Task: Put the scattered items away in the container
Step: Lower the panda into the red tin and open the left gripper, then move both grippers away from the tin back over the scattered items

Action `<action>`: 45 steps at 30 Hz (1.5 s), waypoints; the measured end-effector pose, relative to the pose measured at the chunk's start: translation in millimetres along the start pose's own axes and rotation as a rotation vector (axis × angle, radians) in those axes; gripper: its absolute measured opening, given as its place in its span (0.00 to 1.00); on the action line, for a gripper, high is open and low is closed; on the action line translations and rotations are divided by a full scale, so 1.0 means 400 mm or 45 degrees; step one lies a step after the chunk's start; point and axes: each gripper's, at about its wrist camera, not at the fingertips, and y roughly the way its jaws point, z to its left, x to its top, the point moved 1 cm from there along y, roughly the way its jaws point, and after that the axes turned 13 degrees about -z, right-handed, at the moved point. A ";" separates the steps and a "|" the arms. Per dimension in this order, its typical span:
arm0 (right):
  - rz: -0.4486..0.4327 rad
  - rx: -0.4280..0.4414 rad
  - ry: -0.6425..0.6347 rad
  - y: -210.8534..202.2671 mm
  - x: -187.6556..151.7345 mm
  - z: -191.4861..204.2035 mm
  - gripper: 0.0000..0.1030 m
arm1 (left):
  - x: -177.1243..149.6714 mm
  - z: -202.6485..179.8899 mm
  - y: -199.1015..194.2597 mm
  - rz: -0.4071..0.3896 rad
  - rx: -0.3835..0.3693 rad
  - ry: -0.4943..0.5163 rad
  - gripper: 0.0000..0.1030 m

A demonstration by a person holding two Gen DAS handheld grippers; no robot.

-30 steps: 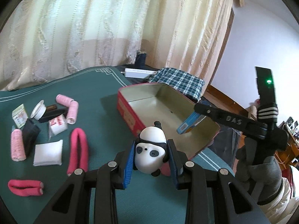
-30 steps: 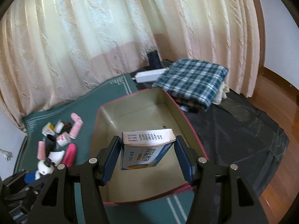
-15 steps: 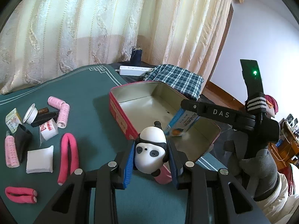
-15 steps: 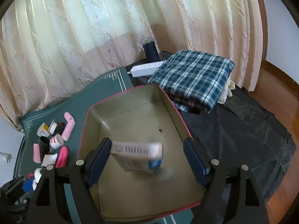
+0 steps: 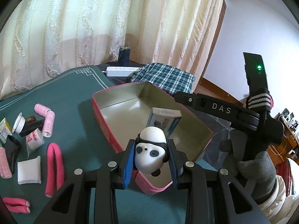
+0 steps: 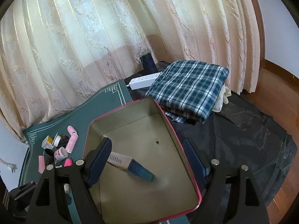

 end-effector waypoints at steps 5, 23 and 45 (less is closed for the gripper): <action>-0.012 -0.010 -0.002 -0.006 -0.001 -0.005 0.79 | -0.001 -0.012 0.027 0.022 -0.022 -0.007 0.33; -0.011 -0.013 0.029 -0.016 -0.016 -0.004 0.79 | -0.001 0.005 0.028 -0.026 0.009 -0.061 0.85; 0.000 0.147 -0.080 -0.048 -0.051 0.158 0.79 | -0.039 0.141 -0.103 -0.095 0.201 -0.140 0.85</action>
